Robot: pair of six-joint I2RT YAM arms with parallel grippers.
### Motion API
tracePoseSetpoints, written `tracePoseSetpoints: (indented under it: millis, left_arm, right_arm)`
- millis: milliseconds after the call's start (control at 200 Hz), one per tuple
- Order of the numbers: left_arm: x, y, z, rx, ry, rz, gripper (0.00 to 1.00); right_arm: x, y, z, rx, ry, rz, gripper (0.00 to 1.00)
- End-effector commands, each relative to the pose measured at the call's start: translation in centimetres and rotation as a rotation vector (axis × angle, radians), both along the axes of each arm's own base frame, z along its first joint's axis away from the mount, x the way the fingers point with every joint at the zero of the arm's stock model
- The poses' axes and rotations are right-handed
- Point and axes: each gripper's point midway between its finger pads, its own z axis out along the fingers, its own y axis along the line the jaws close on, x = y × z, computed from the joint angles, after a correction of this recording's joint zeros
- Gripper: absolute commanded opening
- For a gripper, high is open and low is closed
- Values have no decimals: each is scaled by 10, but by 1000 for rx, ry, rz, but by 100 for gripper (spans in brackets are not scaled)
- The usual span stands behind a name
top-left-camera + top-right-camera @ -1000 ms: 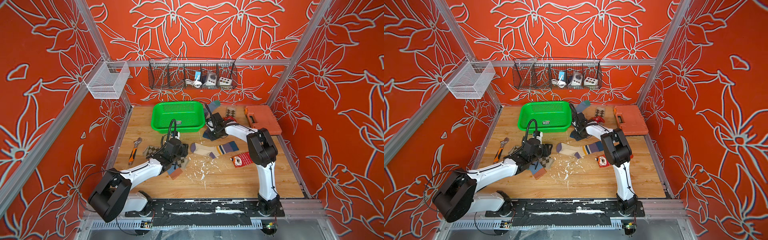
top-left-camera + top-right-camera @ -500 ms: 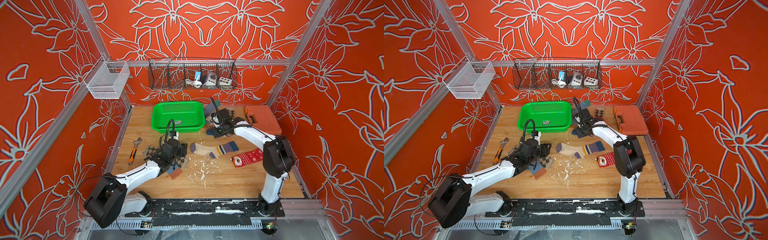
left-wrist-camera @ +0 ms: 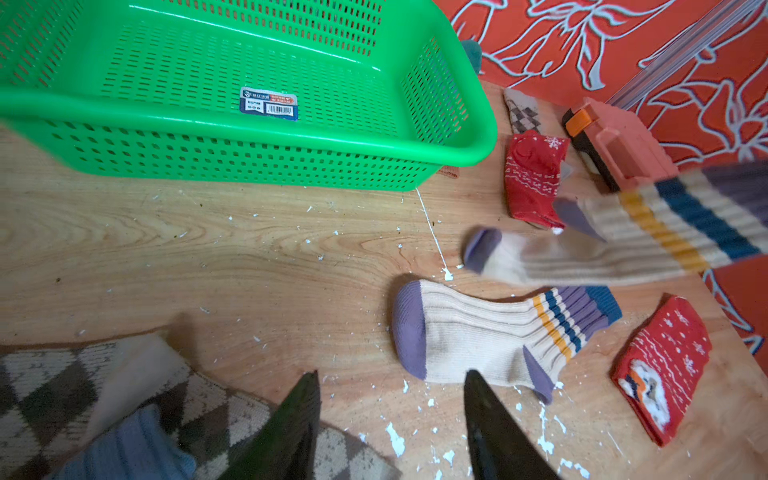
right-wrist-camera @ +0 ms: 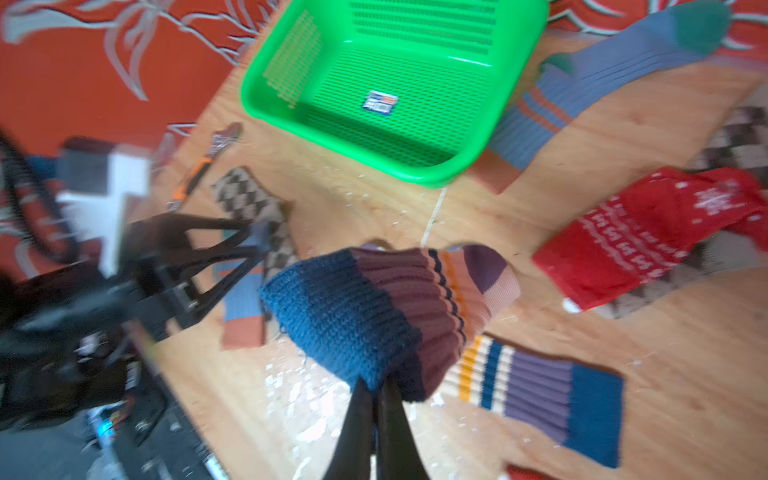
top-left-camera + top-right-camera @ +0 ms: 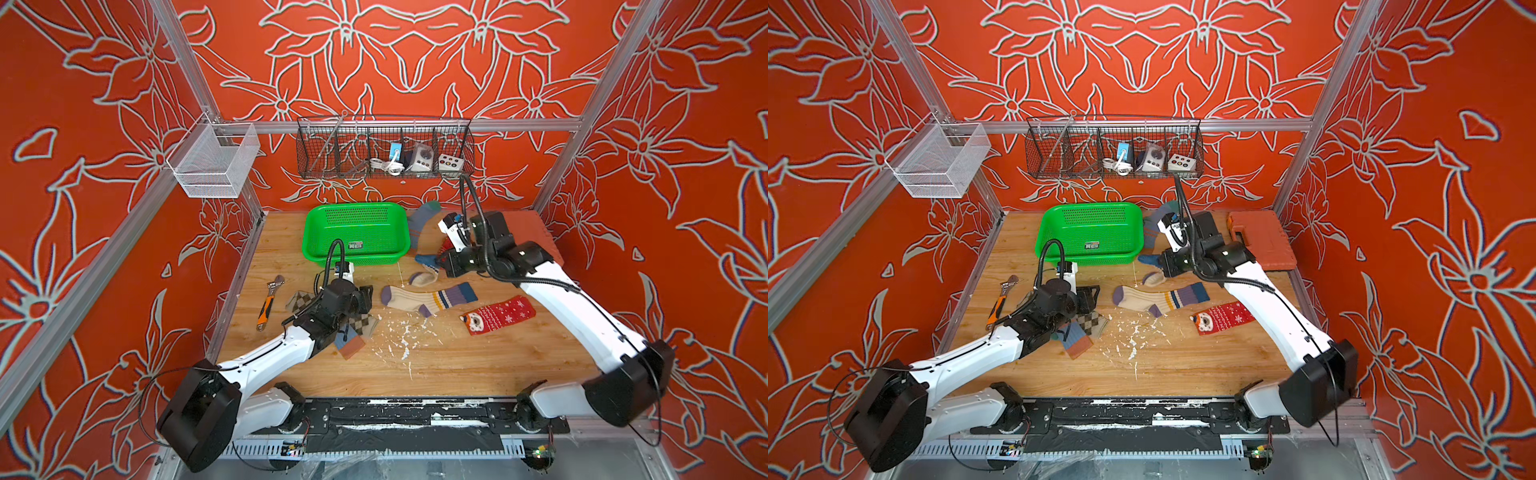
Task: Place the socks together as a pair
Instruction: Pick up the sock from the center of the board, then place the sock at the center of the board.
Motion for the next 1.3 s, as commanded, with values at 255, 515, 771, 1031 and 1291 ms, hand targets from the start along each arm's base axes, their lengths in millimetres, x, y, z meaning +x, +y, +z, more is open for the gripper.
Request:
tracePoseSetpoints:
  millis: [255, 515, 771, 1031, 1291]
  left_arm:
    - [-14, 10, 1, -9, -4, 12, 55]
    - [-17, 14, 8, -20, -25, 24, 54]
    - [-23, 42, 25, -25, -105, 143, 53]
    - [-41, 84, 68, -115, -284, 291, 51]
    - [-45, 89, 68, -130, -306, 297, 52]
  right_arm:
    - [-96, 40, 56, 386, 101, 259, 0]
    - [-87, 53, 65, 435, 74, 302, 0]
    - [-49, 90, 71, 450, 95, 376, 0]
    - [-59, 124, 87, 488, 158, 531, 0]
    - [-102, 97, -21, 339, 305, 518, 0]
